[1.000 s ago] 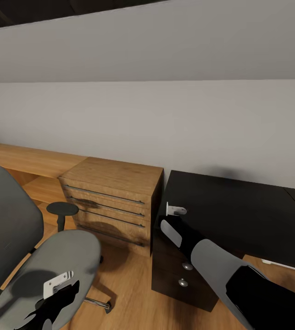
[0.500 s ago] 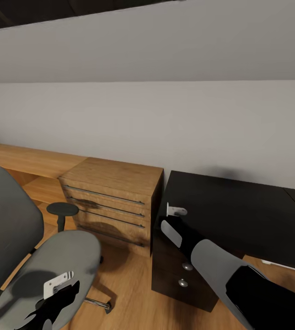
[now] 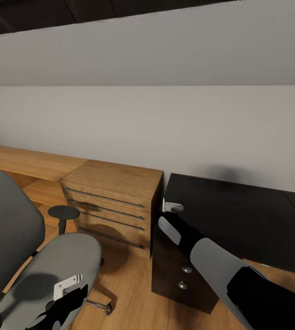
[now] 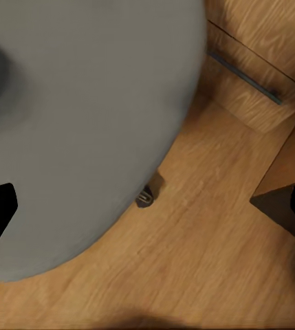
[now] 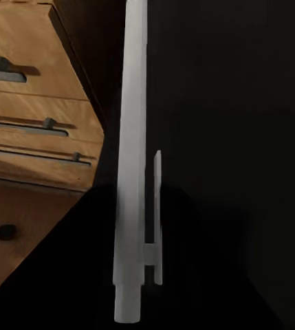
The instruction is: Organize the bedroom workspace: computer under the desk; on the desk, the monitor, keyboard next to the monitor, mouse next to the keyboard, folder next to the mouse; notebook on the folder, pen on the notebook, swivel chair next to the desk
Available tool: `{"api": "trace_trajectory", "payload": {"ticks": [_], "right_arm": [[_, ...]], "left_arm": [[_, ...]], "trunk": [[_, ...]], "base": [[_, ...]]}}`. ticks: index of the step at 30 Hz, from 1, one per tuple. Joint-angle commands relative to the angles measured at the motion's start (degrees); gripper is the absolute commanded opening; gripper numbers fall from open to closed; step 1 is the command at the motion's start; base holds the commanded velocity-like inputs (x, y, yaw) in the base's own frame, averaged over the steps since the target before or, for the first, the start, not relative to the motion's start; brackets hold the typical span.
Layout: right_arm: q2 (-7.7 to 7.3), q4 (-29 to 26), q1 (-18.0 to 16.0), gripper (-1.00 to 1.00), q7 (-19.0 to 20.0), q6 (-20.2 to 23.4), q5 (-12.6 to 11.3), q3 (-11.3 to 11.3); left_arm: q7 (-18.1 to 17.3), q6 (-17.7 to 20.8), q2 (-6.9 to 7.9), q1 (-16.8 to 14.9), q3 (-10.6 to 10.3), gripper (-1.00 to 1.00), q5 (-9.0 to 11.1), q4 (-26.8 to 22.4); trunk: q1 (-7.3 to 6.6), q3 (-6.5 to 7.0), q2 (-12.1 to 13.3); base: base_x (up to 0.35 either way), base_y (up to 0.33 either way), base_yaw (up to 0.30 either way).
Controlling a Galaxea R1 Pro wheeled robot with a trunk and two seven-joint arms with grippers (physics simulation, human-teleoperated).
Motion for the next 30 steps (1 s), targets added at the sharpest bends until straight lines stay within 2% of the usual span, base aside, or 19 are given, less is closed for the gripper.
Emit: {"api": "trace_trajectory", "payload": {"ticks": [1, 5, 8, 9, 11, 14, 17, 24, 26, 30], "right_arm": [[-0.89, -1.6, 0.0, -1.00, -0.4, 0.4, -0.2, 0.2], [-2.61, -5.5, 0.5, -1.00, -0.5, 0.6, -0.2, 0.2], [-4.82, -11.1, 2.4, -1.00, -2.1, 1.3, -0.4, 0.2], [-6.80, -16.9, 4.0, -1.00, -5.5, 1.6, -1.8, 0.2], [-8.54, -21.5, 5.2, -1.00, -8.7, 1.7, -3.9, 0.2], [-12.06, -29.5, 7.3, -1.00, -12.8, 1.8, -7.8, 0.3], [-13.77, -33.7, 8.7, -1.00, -13.8, 1.9, -9.2, 0.3], [-16.45, -41.0, 11.4, -1.00, -14.4, 1.7, -10.0, 0.2], [-17.11, -42.7, 12.0, -1.00, -14.5, 1.6, -10.1, 0.2], [-17.39, -43.7, 12.2, -1.00, -14.5, 1.5, -10.1, 0.3]], "left_arm": [[0.4, 0.3, 0.00, 0.0, -0.3, 1.00, 0.5, 0.2], [0.5, 0.3, 0.06, 0.0, -0.6, 1.00, 0.5, 1.0], [0.6, 0.3, 0.06, 0.0, -0.7, 1.00, 0.5, 1.5], [0.6, 0.3, 0.05, 0.0, -0.8, 1.00, 0.5, 1.7], [0.6, 0.3, 0.07, 0.0, -0.8, 1.00, 0.5, 1.9], [0.7, 0.3, 0.08, 0.0, -0.8, 1.00, 0.5, 3.0], [0.7, 0.3, 0.08, 0.0, -0.8, 1.00, 0.5, 3.8], [0.8, 0.3, 0.14, 0.0, -0.8, 1.00, 0.5, 5.1], [0.8, 0.3, 0.11, 0.0, -0.8, 1.00, 0.5, 5.4], [0.8, 0.3, 0.07, 0.0, -0.9, 1.00, 0.5, 6.7]], "trunk": [[-0.23, 0.13, 0.4], [-1.10, 0.85, 2.0], [-1.76, 1.39, 3.2], [-1.98, 1.56, 3.6], [-2.42, 1.92, 4.4], [-3.08, 2.46, 5.6], [-3.74, 3.00, 6.8], [-5.28, 4.26, 9.6], [-5.72, 4.62, 10.4], [-6.59, 5.33, 12.0]], "base": [[0.000, 0.000, 0.000], [0.000, 0.000, 0.000], [0.000, 0.000, 0.000], [0.000, 0.000, 0.000], [0.000, 0.000, 0.000], [-0.136, 0.000, 0.000], [-0.257, 0.000, 0.000], [-0.308, -0.001, 0.000], [-0.199, -0.009, 0.000], [-0.064, -0.003, 0.000]]}}
